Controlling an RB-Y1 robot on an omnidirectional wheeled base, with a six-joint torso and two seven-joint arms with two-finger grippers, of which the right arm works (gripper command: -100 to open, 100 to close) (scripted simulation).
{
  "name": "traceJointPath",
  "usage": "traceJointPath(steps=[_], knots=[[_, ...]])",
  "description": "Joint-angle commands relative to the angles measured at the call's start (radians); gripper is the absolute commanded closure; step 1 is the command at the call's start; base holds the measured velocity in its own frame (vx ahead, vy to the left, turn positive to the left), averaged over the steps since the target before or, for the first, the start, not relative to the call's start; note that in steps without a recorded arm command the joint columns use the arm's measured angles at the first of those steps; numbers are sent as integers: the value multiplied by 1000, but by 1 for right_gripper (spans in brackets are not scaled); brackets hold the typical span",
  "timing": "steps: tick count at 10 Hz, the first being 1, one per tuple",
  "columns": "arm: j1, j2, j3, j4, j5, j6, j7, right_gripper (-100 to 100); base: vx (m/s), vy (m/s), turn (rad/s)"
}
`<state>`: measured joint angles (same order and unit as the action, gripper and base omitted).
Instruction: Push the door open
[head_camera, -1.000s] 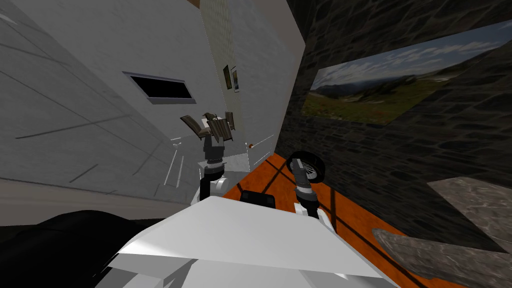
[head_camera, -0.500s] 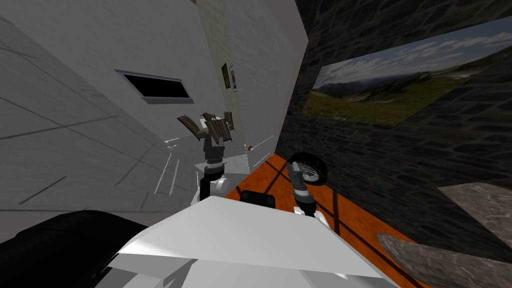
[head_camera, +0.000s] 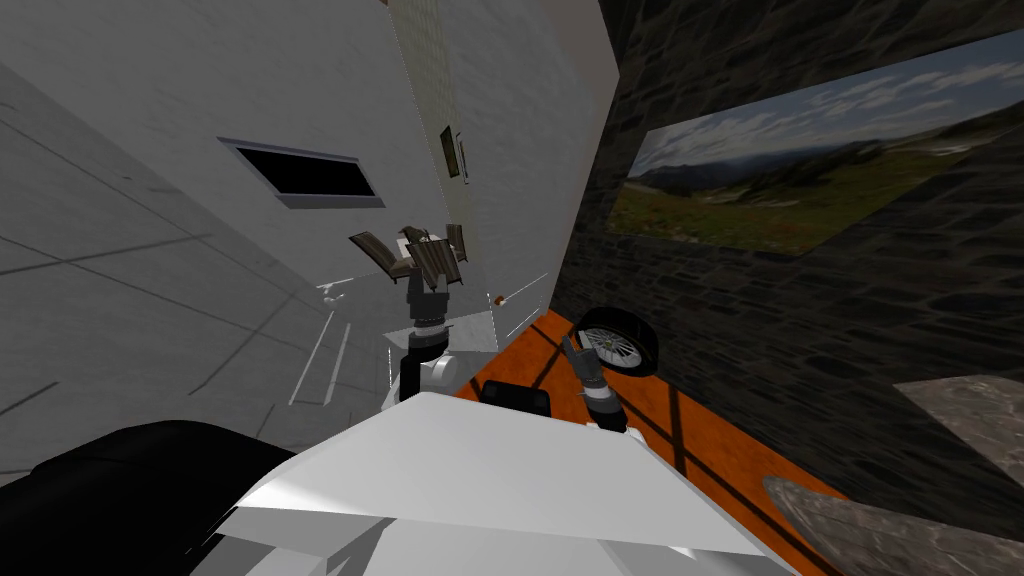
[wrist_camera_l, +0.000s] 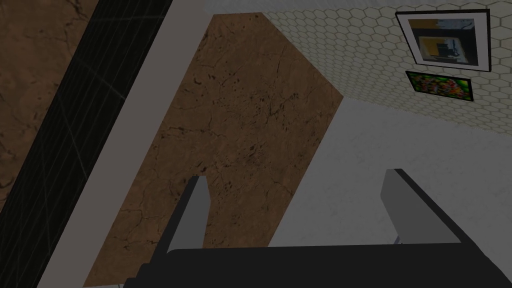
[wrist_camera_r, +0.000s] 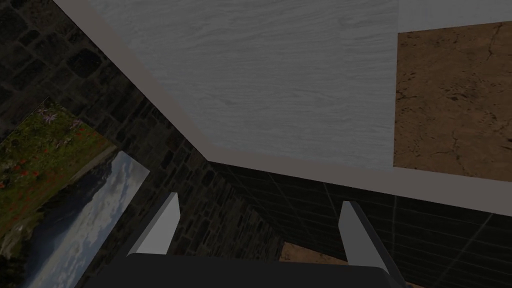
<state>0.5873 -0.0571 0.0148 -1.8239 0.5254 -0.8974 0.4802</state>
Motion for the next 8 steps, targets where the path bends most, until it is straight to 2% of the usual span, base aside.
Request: traceJointPath(steps=[1, 8], knots=[[2, 0, 0, 33, 34, -26, 28, -100, 98, 5, -12], [17, 1, -2, 160, 178, -127, 135, -100, 102, 18, -16]])
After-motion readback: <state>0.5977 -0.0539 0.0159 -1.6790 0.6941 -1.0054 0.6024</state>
